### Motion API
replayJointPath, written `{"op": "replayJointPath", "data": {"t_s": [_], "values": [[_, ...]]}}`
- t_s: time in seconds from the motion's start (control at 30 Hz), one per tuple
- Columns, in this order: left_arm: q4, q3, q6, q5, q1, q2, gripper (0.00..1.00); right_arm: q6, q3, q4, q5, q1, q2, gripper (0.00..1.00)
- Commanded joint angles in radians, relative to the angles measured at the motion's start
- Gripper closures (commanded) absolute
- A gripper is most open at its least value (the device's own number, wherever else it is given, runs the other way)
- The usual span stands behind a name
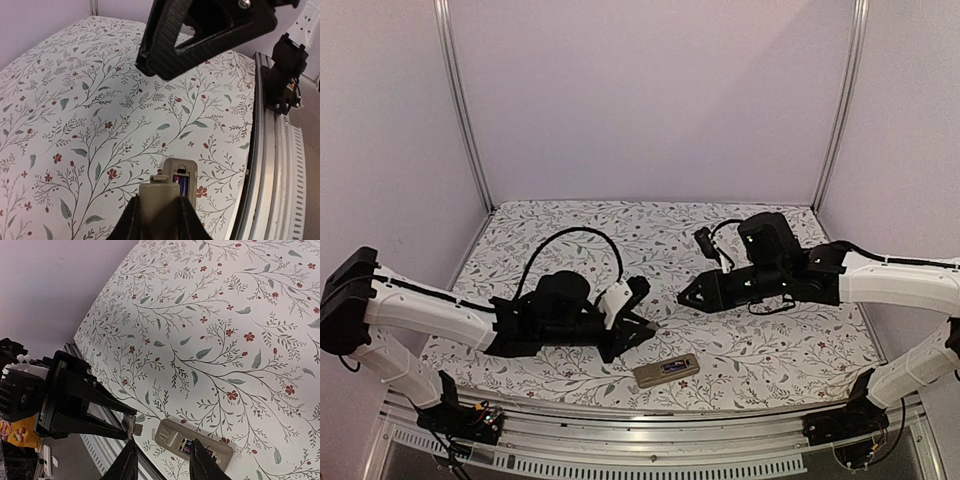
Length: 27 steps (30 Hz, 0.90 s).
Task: Load the batteries into the remote control
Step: Pick up the battery cover from the center of the board, then place the battery cover on the remote control without the battery cover.
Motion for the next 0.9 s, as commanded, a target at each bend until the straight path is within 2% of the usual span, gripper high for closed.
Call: {"op": "replayJointPath", "data": {"t_s": [0.0,0.2,0.47,0.87], "values": [[0.093,-0.017,0.072,-0.030,-0.058,-0.033,0.87,0.042,-0.036,0.000,-0.105,-0.008,-0.055,0.66],[0.112,0.010,0.091,-0.037,-0.078,-0.023,0.87,0.080,-0.052,-0.005,-0.154,-0.008,-0.104,0.59],[0.059,0.122,0.025,-0.034,-0.112,0.126,0.87,0.081,-0.081,-0.091,-0.003,-0.022,-0.155,0.55],[0.099,0.227,0.040,0.044,-0.112,0.352,0.87,0.072,-0.224,-0.090,0.062,-0.092,-0.219,0.53]]}}
